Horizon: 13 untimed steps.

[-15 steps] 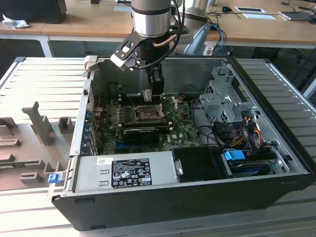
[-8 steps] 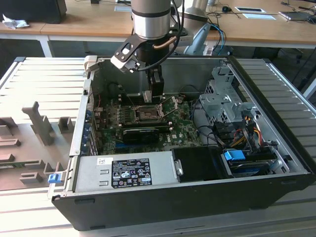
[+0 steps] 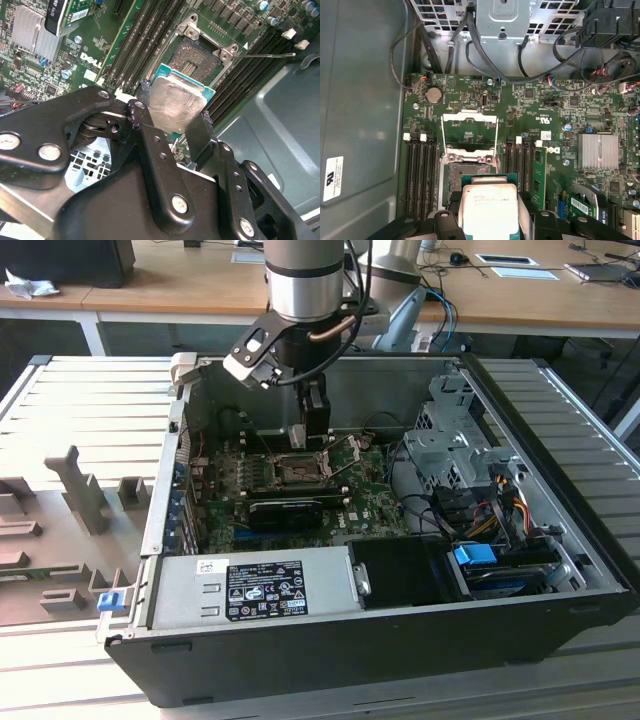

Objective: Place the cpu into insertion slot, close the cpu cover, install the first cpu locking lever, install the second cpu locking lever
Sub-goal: 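Place the cpu into insertion slot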

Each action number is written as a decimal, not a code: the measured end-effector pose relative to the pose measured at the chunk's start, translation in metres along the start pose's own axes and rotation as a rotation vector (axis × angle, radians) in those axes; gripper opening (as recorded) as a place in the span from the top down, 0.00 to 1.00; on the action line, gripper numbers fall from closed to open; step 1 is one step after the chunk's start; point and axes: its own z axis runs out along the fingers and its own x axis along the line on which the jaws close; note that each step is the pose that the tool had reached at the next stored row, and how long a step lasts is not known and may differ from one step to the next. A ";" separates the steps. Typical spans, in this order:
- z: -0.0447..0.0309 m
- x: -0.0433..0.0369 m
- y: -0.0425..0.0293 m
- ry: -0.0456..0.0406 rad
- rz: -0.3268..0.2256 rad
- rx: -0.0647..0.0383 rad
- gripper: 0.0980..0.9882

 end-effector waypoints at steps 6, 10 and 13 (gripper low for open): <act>0.0080 -0.0001 -0.0008 -0.0002 0.002 0.000 0.52; 0.0137 -0.0003 -0.0014 -0.0002 0.003 0.000 0.52; 0.0178 -0.0003 -0.0018 -0.0003 0.005 0.000 0.52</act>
